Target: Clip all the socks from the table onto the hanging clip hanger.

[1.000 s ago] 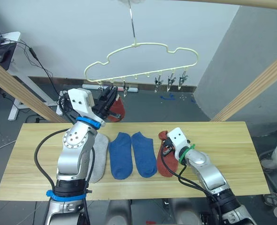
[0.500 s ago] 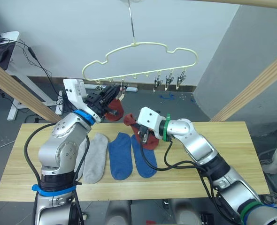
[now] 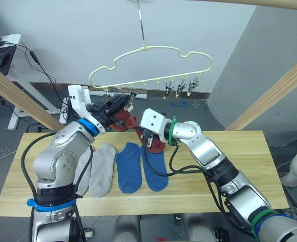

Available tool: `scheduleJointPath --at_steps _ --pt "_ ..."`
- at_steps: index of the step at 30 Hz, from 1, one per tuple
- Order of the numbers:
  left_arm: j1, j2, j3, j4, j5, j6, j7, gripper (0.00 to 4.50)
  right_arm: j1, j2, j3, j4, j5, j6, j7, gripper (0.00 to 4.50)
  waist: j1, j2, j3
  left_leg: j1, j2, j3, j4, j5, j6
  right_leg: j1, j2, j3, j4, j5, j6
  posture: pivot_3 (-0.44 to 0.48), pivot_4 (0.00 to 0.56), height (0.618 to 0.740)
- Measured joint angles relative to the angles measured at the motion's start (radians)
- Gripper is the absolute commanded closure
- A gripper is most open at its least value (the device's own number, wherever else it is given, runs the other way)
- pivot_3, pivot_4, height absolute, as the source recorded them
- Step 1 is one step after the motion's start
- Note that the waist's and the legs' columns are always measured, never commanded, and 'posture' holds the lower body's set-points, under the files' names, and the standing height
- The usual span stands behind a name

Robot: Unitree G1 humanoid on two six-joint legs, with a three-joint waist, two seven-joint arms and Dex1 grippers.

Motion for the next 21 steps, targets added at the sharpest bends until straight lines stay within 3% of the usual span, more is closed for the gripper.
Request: scheduleJointPath --at_steps 21 --pt "0.022 -0.006 -0.003 -0.018 -0.001 0.001 0.001 4.34 -0.067 0.050 -0.022 0.045 0.000 -0.019 -0.009 4.50 0.000 0.000 0.000 0.000 0.000 0.000 0.000 0.000 0.000 0.000 0.000 0.000 0.001 0.000 0.000 0.000 0.292 0.735"
